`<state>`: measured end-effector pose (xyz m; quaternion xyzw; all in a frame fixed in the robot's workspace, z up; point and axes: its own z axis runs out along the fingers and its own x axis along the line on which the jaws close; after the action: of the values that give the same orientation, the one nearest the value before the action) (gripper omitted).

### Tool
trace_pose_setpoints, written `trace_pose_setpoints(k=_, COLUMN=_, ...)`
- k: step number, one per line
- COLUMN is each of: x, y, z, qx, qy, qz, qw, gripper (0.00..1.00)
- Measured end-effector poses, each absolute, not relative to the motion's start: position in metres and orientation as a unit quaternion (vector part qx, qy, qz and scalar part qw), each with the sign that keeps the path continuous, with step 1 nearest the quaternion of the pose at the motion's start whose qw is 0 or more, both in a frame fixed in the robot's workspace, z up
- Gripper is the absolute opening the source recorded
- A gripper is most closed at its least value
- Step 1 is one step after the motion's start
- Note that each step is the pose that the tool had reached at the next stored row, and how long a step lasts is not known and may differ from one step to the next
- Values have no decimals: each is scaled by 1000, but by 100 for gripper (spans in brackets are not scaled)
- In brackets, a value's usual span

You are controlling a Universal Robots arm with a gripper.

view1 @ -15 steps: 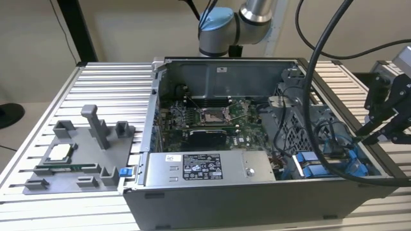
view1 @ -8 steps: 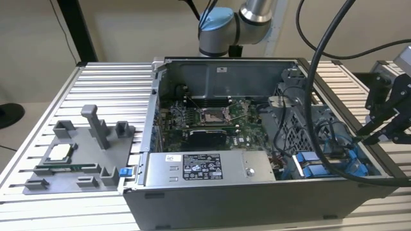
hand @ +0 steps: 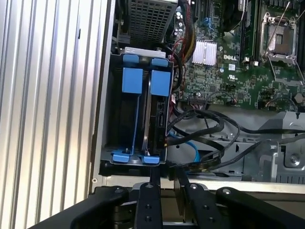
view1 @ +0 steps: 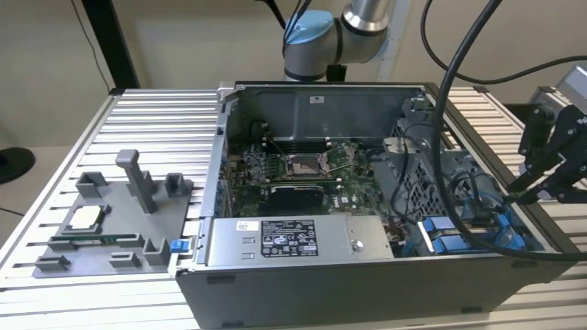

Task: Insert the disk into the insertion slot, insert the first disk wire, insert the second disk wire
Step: 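Insert the second disk wire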

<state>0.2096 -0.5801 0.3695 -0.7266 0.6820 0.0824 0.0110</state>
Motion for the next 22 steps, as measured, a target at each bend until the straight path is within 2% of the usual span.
trace_pose_setpoints(k=18, x=210, y=-576, z=363, qx=-727, qy=682, qz=80, qw=9, gripper=100)
trace_pose_setpoints(k=19, x=210, y=-576, z=363, qx=-727, qy=682, qz=80, qw=9, gripper=0)
trace_pose_setpoints(k=22, x=210, y=-576, z=362, qx=-727, qy=682, qz=80, qw=9, gripper=0)
